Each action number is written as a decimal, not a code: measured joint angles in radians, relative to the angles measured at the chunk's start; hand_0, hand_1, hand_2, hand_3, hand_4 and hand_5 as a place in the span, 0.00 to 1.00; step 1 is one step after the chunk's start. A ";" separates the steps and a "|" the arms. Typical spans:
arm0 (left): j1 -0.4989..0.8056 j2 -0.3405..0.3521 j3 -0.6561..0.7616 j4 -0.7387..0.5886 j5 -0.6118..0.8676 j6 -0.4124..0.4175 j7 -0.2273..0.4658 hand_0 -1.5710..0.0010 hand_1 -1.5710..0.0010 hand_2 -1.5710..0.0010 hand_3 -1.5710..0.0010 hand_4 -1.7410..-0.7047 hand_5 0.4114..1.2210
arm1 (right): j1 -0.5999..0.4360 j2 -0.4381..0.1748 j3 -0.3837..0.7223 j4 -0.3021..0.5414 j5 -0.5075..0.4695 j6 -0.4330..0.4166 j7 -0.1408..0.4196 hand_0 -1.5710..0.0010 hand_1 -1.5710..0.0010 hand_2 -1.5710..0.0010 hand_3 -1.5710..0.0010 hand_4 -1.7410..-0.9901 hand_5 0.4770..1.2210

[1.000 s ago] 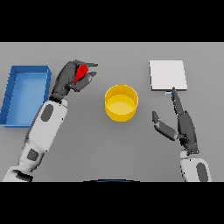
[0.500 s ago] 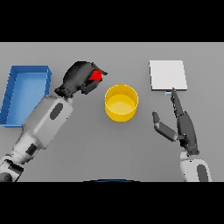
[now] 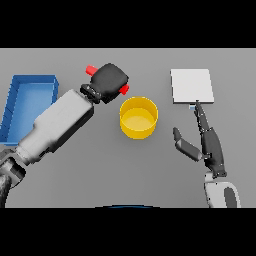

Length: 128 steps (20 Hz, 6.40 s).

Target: Pick up the red beaker and tilt it to pour out 1 green nut into yellow bowl. Pick up the yellow bowl and place it on the metallic measuring scale.

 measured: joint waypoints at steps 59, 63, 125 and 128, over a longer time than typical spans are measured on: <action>-0.430 0.300 0.286 0.909 0.835 0.312 0.133 0.00 0.00 0.00 0.05 0.00 1.00 | -0.063 -0.002 -0.003 0.056 -0.026 0.018 -0.062 1.00 1.00 1.00 1.00 0.75 0.28; -0.341 0.282 0.347 0.926 0.929 0.352 0.157 0.00 0.00 0.00 0.13 0.00 1.00 | -0.047 -0.008 0.006 0.064 -0.008 0.019 -0.066 1.00 1.00 1.00 1.00 0.73 0.30; -0.636 0.207 0.700 1.954 0.686 0.286 -0.640 1.00 1.00 1.00 1.00 0.98 0.33 | -0.763 -0.314 0.587 0.522 0.697 0.451 -0.127 1.00 1.00 1.00 1.00 0.63 0.34; -0.633 0.238 0.741 1.956 0.640 0.306 -0.640 1.00 1.00 1.00 1.00 0.99 0.34 | -0.785 -0.296 0.610 0.554 0.702 0.490 -0.128 1.00 1.00 1.00 1.00 0.60 0.36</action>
